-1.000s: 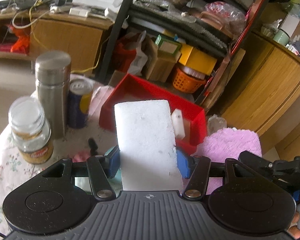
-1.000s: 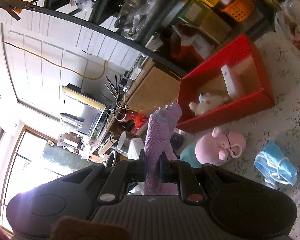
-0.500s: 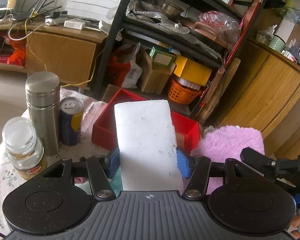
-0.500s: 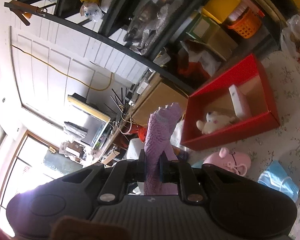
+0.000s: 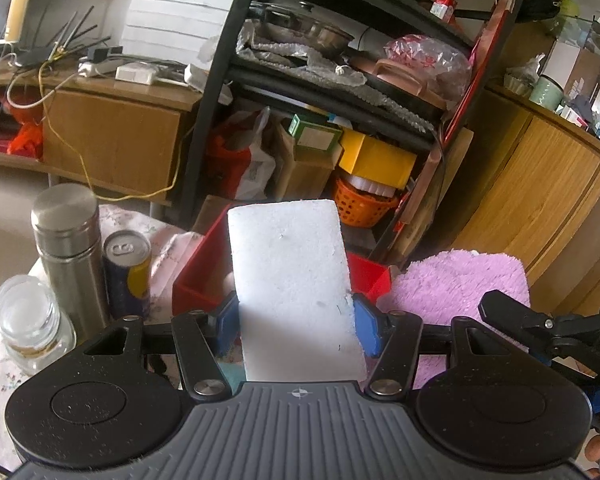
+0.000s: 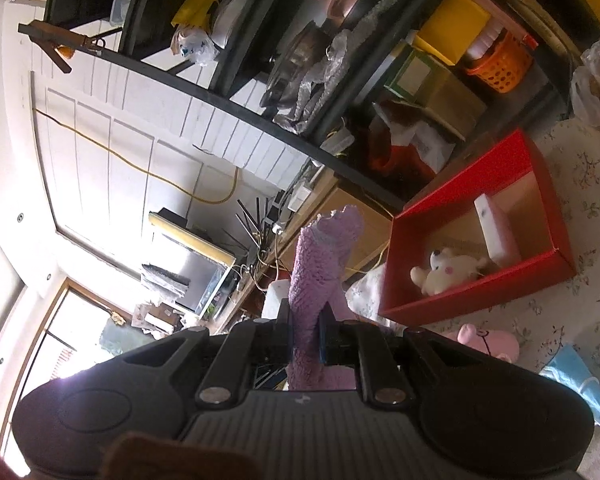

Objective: Organize soft objects
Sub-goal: 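Carry the white sponge and the purple cloth with both grippers toward the red box, then open the left gripper to drop the sponge in the box while the right gripper lowers the purple cloth in, then move both open grippers away from the red box toward the remaining soft items, then grasp the pink pig plush with the right gripper while the left gripper reaches the white-green towel, then lift the pig plush with the right gripper while the left gripper grasps the white-green towel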

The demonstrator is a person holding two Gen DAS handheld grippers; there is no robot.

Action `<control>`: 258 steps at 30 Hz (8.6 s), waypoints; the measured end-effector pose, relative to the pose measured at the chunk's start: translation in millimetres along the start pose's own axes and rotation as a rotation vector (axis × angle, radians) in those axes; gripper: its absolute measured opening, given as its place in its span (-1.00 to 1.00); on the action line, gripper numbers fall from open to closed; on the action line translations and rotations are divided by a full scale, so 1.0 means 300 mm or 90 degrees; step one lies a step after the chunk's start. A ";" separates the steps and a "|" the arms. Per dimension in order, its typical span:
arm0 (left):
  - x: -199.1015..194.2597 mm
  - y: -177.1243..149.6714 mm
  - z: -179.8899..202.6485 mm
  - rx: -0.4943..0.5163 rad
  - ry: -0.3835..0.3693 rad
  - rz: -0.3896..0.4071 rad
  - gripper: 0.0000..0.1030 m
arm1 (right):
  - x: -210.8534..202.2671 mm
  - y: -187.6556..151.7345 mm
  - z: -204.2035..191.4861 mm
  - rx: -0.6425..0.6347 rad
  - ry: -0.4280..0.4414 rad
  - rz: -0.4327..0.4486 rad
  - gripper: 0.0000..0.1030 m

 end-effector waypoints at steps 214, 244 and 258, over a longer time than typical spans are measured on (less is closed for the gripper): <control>0.130 -0.420 -0.289 0.015 0.031 -0.258 -0.80 | 0.196 -0.220 0.361 -0.080 -0.293 -0.215 -0.49; 0.229 -0.511 -0.351 0.002 0.096 -0.331 -0.36 | 0.373 -0.252 0.485 -0.242 -0.412 -0.273 0.00; 0.079 -0.361 -0.356 -0.079 -0.015 -0.276 -0.71 | 0.251 -0.169 0.411 -0.050 -0.275 -0.188 -0.20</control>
Point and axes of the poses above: each gripper's, at about its wrist camera, not at the fingertips, and x roughly the way its jaws point, z to its right, y to its top, the point moved 10 cm from there along x, roughly the way its jaws point, and after that the axes turned 14 degrees about y, right-handed, at the moved point
